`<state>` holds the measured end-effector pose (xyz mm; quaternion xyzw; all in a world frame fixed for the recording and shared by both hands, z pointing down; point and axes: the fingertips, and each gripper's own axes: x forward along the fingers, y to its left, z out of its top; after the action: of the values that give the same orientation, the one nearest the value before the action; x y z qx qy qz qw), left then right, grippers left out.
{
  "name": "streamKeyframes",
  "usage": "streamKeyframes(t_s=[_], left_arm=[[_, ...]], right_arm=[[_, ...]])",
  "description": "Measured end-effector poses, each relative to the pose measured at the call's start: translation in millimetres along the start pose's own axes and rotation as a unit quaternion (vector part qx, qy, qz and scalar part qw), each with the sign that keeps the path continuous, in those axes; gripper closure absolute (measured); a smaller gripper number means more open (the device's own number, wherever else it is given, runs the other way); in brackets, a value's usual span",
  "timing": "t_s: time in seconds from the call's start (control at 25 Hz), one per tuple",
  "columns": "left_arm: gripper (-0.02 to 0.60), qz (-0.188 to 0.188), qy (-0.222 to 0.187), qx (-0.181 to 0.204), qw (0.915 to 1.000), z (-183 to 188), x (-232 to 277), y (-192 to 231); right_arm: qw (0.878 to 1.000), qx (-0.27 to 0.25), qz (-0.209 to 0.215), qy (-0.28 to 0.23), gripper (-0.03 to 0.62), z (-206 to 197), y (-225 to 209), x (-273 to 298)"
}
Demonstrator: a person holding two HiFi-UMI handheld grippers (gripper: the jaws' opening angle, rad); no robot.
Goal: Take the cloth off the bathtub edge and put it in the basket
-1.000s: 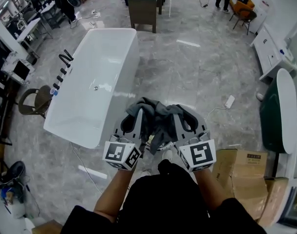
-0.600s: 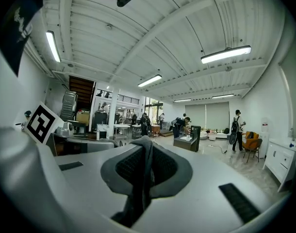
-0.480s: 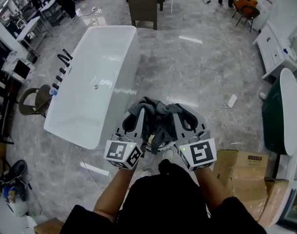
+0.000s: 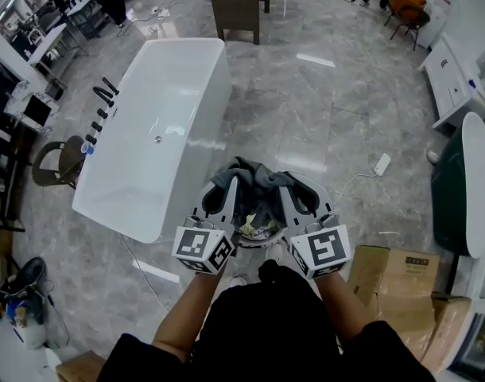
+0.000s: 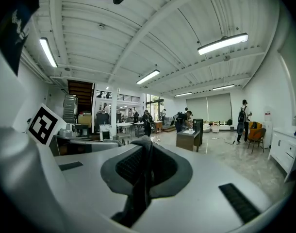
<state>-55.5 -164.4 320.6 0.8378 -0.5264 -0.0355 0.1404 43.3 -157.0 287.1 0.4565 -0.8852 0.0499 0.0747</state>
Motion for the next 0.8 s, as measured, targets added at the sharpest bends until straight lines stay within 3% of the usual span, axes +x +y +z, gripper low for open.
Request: streamKeyframes(t_s=[0.4, 0.8], left_arm=[[0.545, 0.02, 0.021, -0.012, 0.9995, -20.7, 20.8, 13.4], [0.545, 0.064, 0.035, -0.023, 0.997, -52.2, 30.4, 21.5]], right_arm=[[0.999, -0.021, 0.029, 0.019, 0.557, -20.4, -8.1, 20.1], [0.997, -0.008, 0.067, 0.035, 0.557, -51.2, -21.6, 32.2]])
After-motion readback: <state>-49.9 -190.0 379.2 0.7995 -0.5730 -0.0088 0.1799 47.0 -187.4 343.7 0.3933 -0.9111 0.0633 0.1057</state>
